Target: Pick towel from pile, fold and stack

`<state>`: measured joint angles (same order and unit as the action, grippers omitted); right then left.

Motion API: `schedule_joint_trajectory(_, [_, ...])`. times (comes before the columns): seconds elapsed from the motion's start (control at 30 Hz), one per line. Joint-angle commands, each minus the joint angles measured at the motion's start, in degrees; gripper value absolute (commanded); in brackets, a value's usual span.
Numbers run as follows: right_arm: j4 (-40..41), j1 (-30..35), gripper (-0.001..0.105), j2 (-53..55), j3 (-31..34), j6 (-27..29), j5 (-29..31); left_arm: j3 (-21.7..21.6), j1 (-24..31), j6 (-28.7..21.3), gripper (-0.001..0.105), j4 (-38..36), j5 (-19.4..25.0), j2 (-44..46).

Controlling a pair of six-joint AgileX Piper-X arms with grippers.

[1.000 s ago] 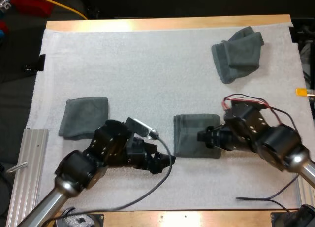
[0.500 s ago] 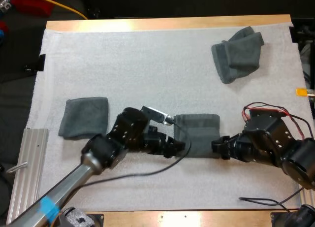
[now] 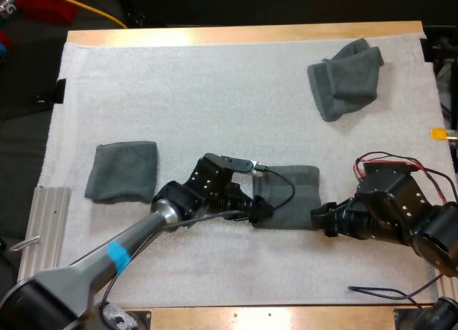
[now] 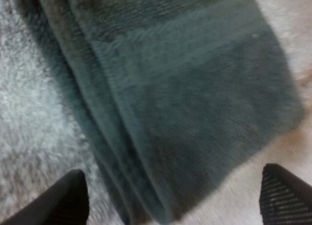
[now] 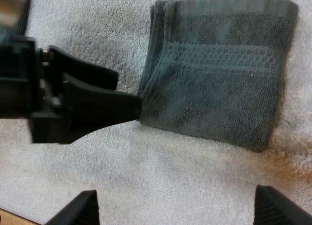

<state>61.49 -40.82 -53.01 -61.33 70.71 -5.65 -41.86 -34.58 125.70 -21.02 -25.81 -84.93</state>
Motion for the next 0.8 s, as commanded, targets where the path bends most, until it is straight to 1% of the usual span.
schedule_joint_trajectory(0.0, [0.5,-0.1,0.063,0.3,-0.1,0.7,0.3,-0.4,0.1,0.6,0.07,1.7,0.6,-0.4])
schedule_joint_trajectory(0.1, [0.5,-0.1,0.063,0.3,-0.1,0.7,-0.4,-0.5,0.1,3.1,0.07,4.8,1.4,-2.8])
schedule_joint_trajectory(0.27, [0.5,-0.1,0.063,0.3,-0.1,0.7,-1.1,-0.5,0.1,8.1,0.07,9.7,1.6,-6.3])
schedule_joint_trajectory(0.33, [0.5,-0.1,0.063,0.3,-0.1,0.7,-1.1,-1.1,0.1,9.5,0.07,9.4,1.6,-7.8])
schedule_joint_trajectory(0.4, [0.5,-0.1,0.063,0.3,-0.1,0.7,-1.1,-2.1,0.1,9.5,0.07,8.7,1.6,-9.2])
schedule_joint_trajectory(0.5, [0.5,-0.1,0.063,0.3,-0.1,0.7,-1.1,-4.0,0.1,10.2,0.07,7.6,-0.8,-11.4])
schedule_joint_trajectory(0.57, [0.5,-0.1,0.063,0.3,-0.1,0.7,-1.1,-5.4,0.1,12.5,0.07,7.2,-4.1,-12.9])
schedule_joint_trajectory(0.6, [0.5,-0.1,0.063,0.3,-0.1,0.7,-1.1,-5.6,0.1,13.0,0.07,7.2,-4.8,-13.3])
schedule_joint_trajectory(0.63, [0.5,-0.1,0.063,0.3,-0.1,0.7,-1.1,-6.3,0.1,14.0,0.07,6.9,-6.5,-14.0])
schedule_joint_trajectory(0.7, [0.5,-0.1,0.063,0.3,-0.1,0.7,-1.1,-7.4,0.1,15.3,0.07,6.2,-7.9,-14.5])
schedule_joint_trajectory(0.77, [0.5,-0.1,0.063,0.3,-0.1,0.7,-1.1,-8.1,0.1,16.7,0.07,6.1,-10.6,-15.1])
